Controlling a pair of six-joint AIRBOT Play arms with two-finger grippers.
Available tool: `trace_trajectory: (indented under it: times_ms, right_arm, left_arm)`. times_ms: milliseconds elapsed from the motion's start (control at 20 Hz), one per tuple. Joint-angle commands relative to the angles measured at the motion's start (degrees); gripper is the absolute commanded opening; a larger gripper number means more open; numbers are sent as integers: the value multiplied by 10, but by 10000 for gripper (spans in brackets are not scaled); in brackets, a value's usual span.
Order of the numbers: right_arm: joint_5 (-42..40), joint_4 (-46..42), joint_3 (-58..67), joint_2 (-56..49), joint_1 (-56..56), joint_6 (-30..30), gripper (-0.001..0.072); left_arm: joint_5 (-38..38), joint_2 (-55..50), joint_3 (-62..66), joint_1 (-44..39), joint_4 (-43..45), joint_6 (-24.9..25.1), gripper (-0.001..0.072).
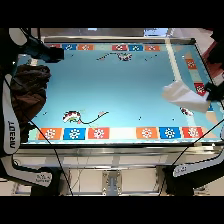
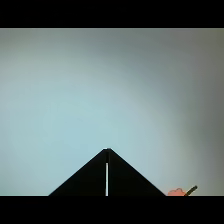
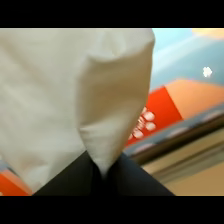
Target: Fold the shirts.
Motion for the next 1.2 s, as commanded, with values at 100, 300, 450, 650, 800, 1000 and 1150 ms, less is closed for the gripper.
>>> trace_trajectory:
  times_ms: [100,300,450,650,800,1000,1150]
  right_arm:
    - [54,-189,-236,45,-22,6,26]
    - [92,-204,-335,56,-21,0,270]
    - [91,-206,-309,107,-1,-30,429]
    - [23,-103,-174,170,45,-35,428]
    - [-245,261,-153,229,100,-72,428]
    - [-458,487,-156,236,233,-296,427]
    - [-464,376,-156,226,330,-370,427]
  left_arm:
    - [-19,0,1,-8,-16,-2,13]
    - [-19,0,1,-13,-15,-1,13]
    - [-21,0,1,-13,-15,1,39]
    - [-12,0,1,-13,-70,0,285]
    - [11,0,1,-18,-177,7,284]
    - [-34,-3,1,-45,-183,10,284]
    - [-77,-3,1,-52,-184,9,284]
